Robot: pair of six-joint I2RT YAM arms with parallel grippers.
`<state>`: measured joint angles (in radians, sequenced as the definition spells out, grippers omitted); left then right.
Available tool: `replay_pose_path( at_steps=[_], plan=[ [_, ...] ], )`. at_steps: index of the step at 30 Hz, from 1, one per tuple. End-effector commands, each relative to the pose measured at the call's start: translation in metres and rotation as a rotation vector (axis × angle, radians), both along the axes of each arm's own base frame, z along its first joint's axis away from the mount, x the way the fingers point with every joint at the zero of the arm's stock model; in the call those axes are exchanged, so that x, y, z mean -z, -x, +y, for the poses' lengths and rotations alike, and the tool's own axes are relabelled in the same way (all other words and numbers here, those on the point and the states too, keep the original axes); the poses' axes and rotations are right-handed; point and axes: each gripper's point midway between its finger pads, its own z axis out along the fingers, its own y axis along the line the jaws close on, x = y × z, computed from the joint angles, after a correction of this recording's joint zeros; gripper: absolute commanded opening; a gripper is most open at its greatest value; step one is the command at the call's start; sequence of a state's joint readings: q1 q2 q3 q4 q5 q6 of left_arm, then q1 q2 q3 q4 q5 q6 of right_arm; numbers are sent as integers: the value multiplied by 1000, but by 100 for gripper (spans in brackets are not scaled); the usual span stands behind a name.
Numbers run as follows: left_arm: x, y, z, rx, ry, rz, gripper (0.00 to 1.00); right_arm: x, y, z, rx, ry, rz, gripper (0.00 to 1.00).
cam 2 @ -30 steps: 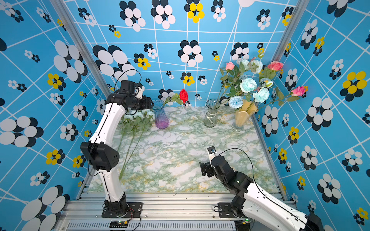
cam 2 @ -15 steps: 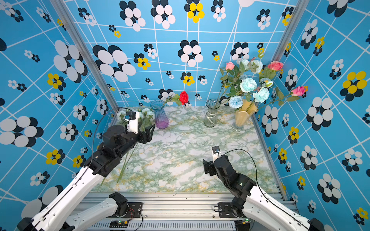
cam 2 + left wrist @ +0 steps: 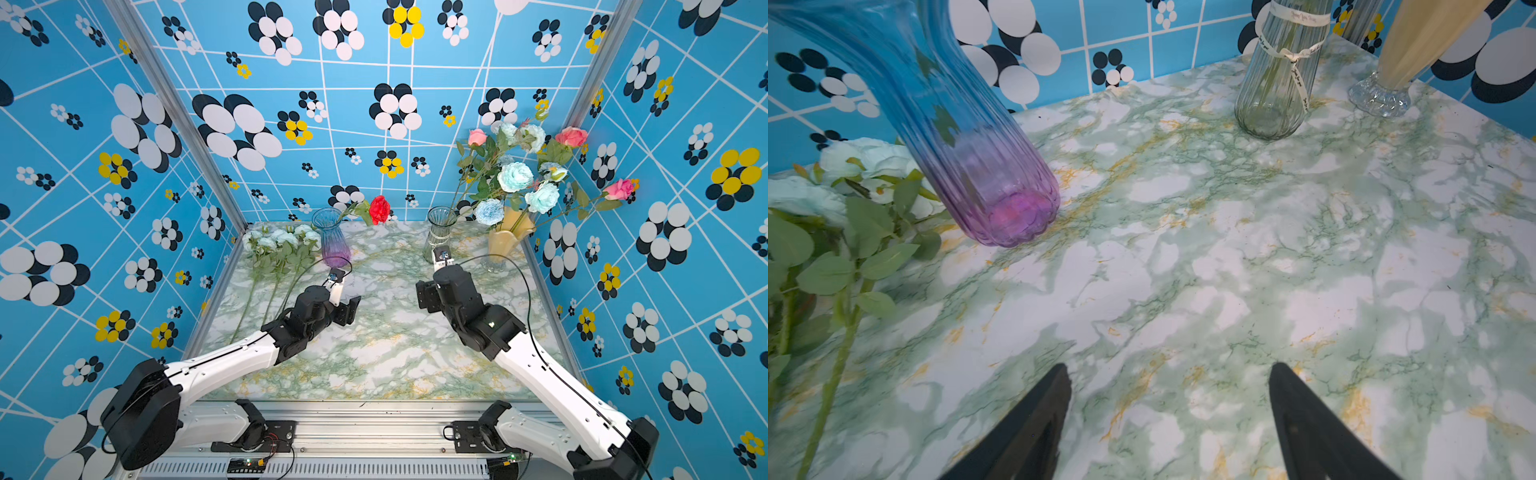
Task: Pick out blue flowers from the vase
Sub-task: Move the vase to the center of the board.
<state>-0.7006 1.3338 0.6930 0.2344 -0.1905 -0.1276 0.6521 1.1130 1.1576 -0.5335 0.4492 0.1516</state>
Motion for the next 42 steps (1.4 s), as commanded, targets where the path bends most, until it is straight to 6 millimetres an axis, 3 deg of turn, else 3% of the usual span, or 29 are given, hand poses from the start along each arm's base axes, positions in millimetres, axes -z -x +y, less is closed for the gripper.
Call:
replay_pose_path(
  at_steps=[1,4,10,16,24,26,33,42],
  plan=[
    [-4,-2,-27,66,81,1,78,1,-20,-2,-15,111,84,86],
    [-2,0,-37,92,110,26,78,-3,-55,3,-21,99,123,81],
    [-12,5,-34,89,113,-1,77,-14,-120,13,-13,177,103,73],
    [-15,5,-31,85,100,-10,78,-3,-183,11,14,219,133,67],
    [-19,6,-28,80,90,-23,78,25,-241,11,22,287,185,61],
    [-18,6,-28,79,84,-23,78,37,-251,9,28,296,207,60],
    [-16,4,-26,72,64,-25,77,51,-268,0,76,340,200,59],
    [-9,3,-29,78,57,-7,77,53,-256,-21,88,349,247,58]
  ],
)
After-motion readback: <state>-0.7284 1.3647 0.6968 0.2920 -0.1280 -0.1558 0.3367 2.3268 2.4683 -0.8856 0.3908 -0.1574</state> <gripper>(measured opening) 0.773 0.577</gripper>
